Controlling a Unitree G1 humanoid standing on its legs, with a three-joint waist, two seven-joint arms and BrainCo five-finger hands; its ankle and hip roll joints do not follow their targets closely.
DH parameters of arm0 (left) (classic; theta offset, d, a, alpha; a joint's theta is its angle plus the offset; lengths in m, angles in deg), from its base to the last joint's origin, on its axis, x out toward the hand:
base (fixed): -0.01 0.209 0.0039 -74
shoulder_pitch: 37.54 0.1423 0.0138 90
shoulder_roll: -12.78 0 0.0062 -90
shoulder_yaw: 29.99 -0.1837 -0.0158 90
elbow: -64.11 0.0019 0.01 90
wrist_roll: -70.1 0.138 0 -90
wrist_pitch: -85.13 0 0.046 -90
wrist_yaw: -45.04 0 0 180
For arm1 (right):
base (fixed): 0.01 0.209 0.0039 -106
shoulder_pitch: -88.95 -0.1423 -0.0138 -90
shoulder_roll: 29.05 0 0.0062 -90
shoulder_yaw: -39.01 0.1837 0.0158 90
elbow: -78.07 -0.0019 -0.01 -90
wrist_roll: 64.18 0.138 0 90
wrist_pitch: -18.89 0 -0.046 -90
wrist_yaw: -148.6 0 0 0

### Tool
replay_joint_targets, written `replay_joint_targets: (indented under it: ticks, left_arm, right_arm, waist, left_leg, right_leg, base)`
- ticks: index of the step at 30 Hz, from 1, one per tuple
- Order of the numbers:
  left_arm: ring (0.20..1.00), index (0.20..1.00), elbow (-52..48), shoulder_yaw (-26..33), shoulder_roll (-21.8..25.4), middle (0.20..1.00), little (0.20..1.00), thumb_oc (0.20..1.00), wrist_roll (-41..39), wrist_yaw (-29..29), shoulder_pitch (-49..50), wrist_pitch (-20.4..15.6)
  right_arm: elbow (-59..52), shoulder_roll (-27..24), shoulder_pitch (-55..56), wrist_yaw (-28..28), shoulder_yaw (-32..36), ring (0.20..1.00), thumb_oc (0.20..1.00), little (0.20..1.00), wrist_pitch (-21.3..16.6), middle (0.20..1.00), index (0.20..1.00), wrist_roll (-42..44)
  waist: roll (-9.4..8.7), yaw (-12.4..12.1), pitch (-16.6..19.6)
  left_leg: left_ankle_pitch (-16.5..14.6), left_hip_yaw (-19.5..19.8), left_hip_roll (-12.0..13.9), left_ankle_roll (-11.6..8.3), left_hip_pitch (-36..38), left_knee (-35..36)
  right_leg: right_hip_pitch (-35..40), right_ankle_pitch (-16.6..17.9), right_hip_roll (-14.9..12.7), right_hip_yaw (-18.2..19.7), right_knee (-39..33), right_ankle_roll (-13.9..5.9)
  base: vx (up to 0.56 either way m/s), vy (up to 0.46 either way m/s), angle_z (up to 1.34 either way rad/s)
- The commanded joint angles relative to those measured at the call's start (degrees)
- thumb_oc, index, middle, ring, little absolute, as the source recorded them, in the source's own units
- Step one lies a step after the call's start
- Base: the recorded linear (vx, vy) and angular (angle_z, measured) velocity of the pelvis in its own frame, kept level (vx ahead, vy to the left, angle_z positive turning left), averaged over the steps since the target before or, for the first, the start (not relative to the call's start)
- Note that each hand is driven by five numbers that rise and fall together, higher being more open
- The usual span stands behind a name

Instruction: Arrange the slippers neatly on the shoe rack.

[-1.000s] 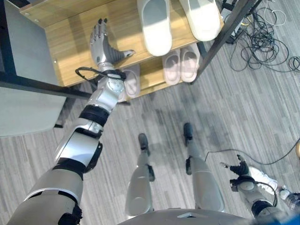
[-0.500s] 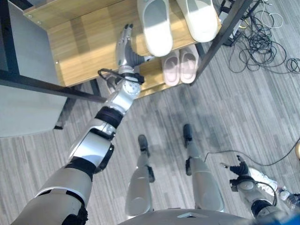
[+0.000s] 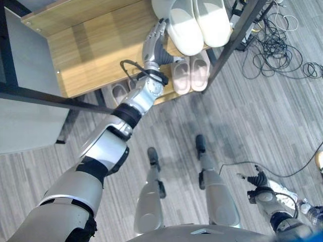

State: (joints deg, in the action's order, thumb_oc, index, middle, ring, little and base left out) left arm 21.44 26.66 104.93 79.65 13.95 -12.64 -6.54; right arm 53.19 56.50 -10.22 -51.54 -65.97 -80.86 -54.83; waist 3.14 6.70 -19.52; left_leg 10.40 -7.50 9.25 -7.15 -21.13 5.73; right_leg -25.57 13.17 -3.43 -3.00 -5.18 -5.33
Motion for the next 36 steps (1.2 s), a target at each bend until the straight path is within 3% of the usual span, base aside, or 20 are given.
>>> replay_joint_targets:
  ticks: [1, 8, 14, 19, 21, 22, 25, 27, 28, 29, 33, 36]
  left_arm:
    - [1.0, 1.0, 1.96, -0.95, -1.54, 1.0, 1.0, 1.0, 1.75, 1.71, -8.57, -4.04]
    - [1.0, 1.0, 6.89, 0.49, -1.27, 1.0, 1.0, 1.0, 1.0, 0.68, -8.99, -3.08]
    - [1.0, 1.0, 2.91, 3.02, 3.97, 1.0, 1.0, 1.0, 0.06, 0.98, -3.88, -3.46]
    - [1.0, 1.0, -19.01, 9.47, 7.49, 1.0, 1.0, 1.0, -1.63, 3.97, 14.18, -6.36]
    - [1.0, 1.0, -33.73, 12.96, 9.12, 1.0, 1.0, 1.0, -1.73, 9.15, 29.43, -9.27]
    - [1.0, 1.0, -34.13, 13.15, 9.22, 1.0, 1.0, 1.0, -1.76, 9.33, 29.84, -9.14]
    - [1.0, 1.0, -51.75, 19.44, 15.75, 1.0, 1.0, 1.0, -0.63, 11.55, 45.23, -14.26]
    - [1.0, 1.0, -55.8, 22.09, 16.36, 1.0, 1.0, 1.0, -4.8, 13.98, 50.6, -15.03]
    - [1.0, 1.0, -60.69, 23.83, 17.62, 1.0, 1.0, 1.0, -13.08, 19.41, 57.45, -16.39]
    - [1.0, 1.0, -61.05, 24.11, 17.72, 1.0, 1.0, 1.0, -13.31, 19.67, 57.88, -16.27]
    - [1.0, 1.0, -66.32, 23.74, 21.68, 1.0, 1.0, 1.0, -27.89, 31.32, 71.76, -15.63]
    - [1.0, 1.0, -63.92, 21.62, 23.94, 1.0, 1.0, 1.0, -27.42, 34.53, 76.59, -14.66]
  right_arm:
    - [-0.93, -2.52, -1.64, -0.21, -0.66, 1.0, 1.0, 1.0, -0.57, 1.0, 1.0, 0.18]
    - [-0.01, -2.39, -0.97, 0.45, -0.68, 1.0, 1.0, 1.0, -0.51, 1.0, 1.0, 0.41]
    - [0.99, -1.81, 0.6, 1.03, 0.44, 1.0, 1.0, 1.0, -0.15, 1.0, 1.0, 0.14]
    - [1.62, 0.84, 2.5, 1.68, 4.03, 1.0, 1.0, 1.0, 0.95, 1.0, 1.0, 0.45]
    - [2.25, 1.97, 4.03, 2.31, 6.95, 1.0, 1.0, 1.0, 1.8, 1.0, 1.0, 0.25]
    - [2.22, 1.97, 4.17, 2.31, 6.84, 1.0, 1.0, 1.0, 1.81, 1.0, 1.0, 0.23]
    - [3.48, 2.66, 6.02, 2.69, 9.69, 1.0, 1.0, 1.0, 2.22, 1.0, 1.0, -0.85]
    - [3.54, 2.55, 7.05, 2.66, 9.88, 1.0, 1.0, 1.0, 2.38, 1.0, 1.0, -1.05]
    - [3.07, 2.17, 8.54, 2.87, 10.66, 1.0, 1.0, 1.0, 2.68, 1.0, 1.0, -1.7]
    - [3.0, 2.21, 8.69, 2.87, 10.55, 1.0, 1.0, 1.0, 2.69, 1.0, 1.0, -1.73]
    - [3.23, 2.19, 10.11, 3.48, 10.69, 1.0, 1.0, 1.0, 3.46, 1.0, 1.0, -3.22]
    - [3.8, 2.23, 9.68, 4.02, 10.35, 1.0, 1.0, 1.0, 3.49, 1.0, 1.0, -3.73]
  waist:
    - [1.29, -0.1, -1.04]
    - [1.19, -0.07, -0.5]
    - [1.66, -0.85, 0.7]
    - [2.39, -2.81, 2.0]
    - [2.93, -4.55, 3.18]
    - [2.91, -4.48, 3.23]
    - [2.95, -6.62, 4.41]
    - [2.95, -6.69, 4.72]
    - [3.18, -7.2, 5.1]
    - [3.13, -7.1, 5.19]
    - [3.47, -7.78, 5.88]
    - [3.68, -8.01, 6.39]
  left_leg:
    - [-1.74, -0.38, -1.24, 0.65, -3.3, -0.73]
    - [-1.73, -0.18, -1.1, 0.67, -3.02, -0.73]
    - [-1.62, 0.0, -1.02, 0.56, -2.01, -0.73]
    - [-2.02, 0.71, -1.1, 0.5, 0.1, -0.73]
    - [-2.56, 0.96, -1.18, 0.56, 2.16, -0.73]
    - [-2.6, 0.94, -1.17, 0.55, 2.28, -0.73]
    - [-3.3, 1.42, -1.56, 0.6, 4.51, -0.73]
    - [-3.39, 1.64, -1.74, 0.68, 5.01, -0.73]
    - [-3.44, 1.9, -1.91, 0.87, 5.79, -0.73]
    - [-3.46, 1.92, -1.91, 0.87, 5.84, -0.73]
    - [-3.7, 2.42, -2.19, 1.42, 7.82, -0.73]
    - [-4.0, 2.71, -2.33, 1.65, 8.64, -0.73]
  right_leg:
    - [-4.93, -9.83, -1.4, -0.66, 9.67, -1.97]
    - [-4.44, -9.68, -1.33, -0.8, 9.34, -2.03]
    - [-3.16, -10.1, -1.32, -1.24, 9.27, -1.84]
    - [0.0, -10.95, -1.53, -2.39, 8.99, -1.62]
    - [2.58, -11.53, -1.78, -2.85, 8.88, -1.55]
    - [2.71, -11.54, -1.77, -2.84, 8.84, -1.55]
    - [5.75, -12.27, -2.08, -3.63, 8.71, -1.74]
    - [6.59, -12.3, -2.15, -3.92, 8.42, -1.82]
    - [7.75, -12.37, -2.23, -4.42, 8.24, -1.9]
    - [7.83, -12.35, -2.22, -4.44, 8.17, -1.91]
    - [10.56, -12.49, -2.32, -5.34, 7.94, -2.07]
    - [11.52, -12.61, -2.38, -5.7, 7.81, -2.19]
  base:
    - [0.0, 0.0, 0.0]
    - [0.0, -0.003, -0.01]
    - [0.0, -0.002, -0.01]
    - [0.0, 0.003, 0.03]
    - [0.04, 0.041, 0.1]
    - [0.05, 0.026, 0.03]
    - [0.06, 0.016, 0.08]
    - [0.01, 0.01, 0.14]
    - [0.0, 0.013, 0.2]
    - [-0.01, 0.015, 0.19]
    - [0.01, 0.007, 0.12]
    - [0.01, 0.005, 0.01]
